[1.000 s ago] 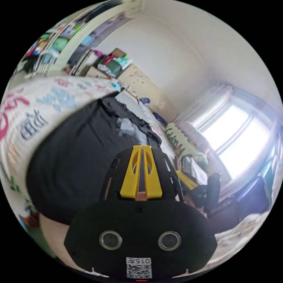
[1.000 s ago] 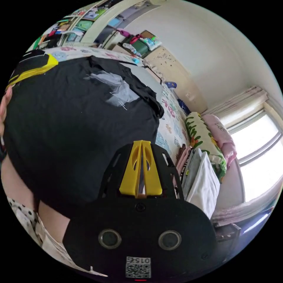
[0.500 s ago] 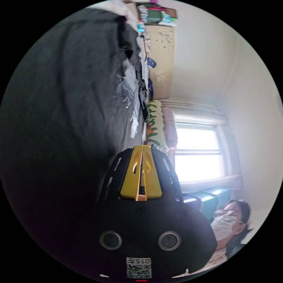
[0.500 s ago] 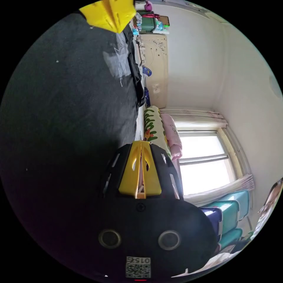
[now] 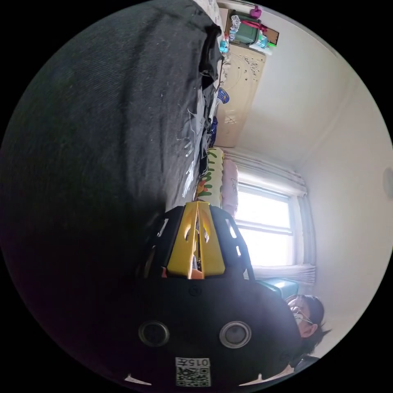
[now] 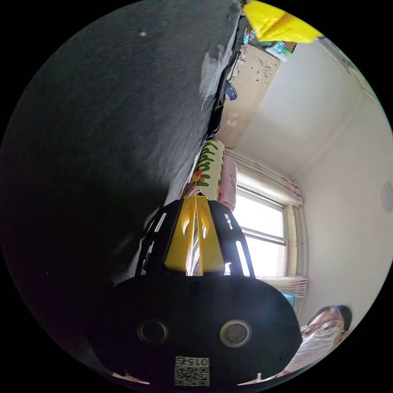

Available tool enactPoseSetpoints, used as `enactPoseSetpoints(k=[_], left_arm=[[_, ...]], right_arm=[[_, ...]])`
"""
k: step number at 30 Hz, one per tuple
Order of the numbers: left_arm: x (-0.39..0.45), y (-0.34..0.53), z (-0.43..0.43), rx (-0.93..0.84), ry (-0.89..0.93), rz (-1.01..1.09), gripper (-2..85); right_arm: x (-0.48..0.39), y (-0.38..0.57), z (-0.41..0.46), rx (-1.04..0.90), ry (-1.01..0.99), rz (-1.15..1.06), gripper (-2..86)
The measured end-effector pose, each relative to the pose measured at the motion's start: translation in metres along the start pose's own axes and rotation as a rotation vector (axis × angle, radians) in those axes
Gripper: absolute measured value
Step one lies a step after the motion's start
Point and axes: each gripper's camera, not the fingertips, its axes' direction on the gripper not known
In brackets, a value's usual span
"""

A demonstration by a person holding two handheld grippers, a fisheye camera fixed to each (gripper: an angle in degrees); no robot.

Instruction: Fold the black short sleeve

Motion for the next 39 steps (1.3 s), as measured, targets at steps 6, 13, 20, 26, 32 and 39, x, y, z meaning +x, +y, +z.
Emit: enactPoseSetpoints(k=[6,13,20,26,32,39], left_arm=[[-0.006,0.018,0.04,-0.028,0.005,-0.014,-1.0],[-0.024,0.041,0.089,-0.025,0.012,-0.022,-1.0],[-0.052,0.065,0.142,-0.073,0.006,-0.033,-0.9],[-0.078,0.085,0.182,-0.07,0.0,-0.01,-1.0],[-0.108,0.101,0.22,-0.07,0.004,-0.012,-1.0],[-0.143,0.113,0.259,-0.11,0.012,-0.038,-1.0]], right_arm=[[-0.015,0.005,0.038,0.0,0.001,-0.001,-1.0],[-0.028,0.013,0.08,-0.001,0.003,-0.002,-1.0],[-0.037,0.021,0.119,-0.002,0.005,-0.002,-1.0],[-0.042,0.028,0.148,-0.002,0.007,-0.002,-1.0],[-0.045,0.034,0.174,-0.003,0.009,-0.002,-1.0],[-0.048,0.041,0.199,-0.003,0.009,-0.002,-1.0]])
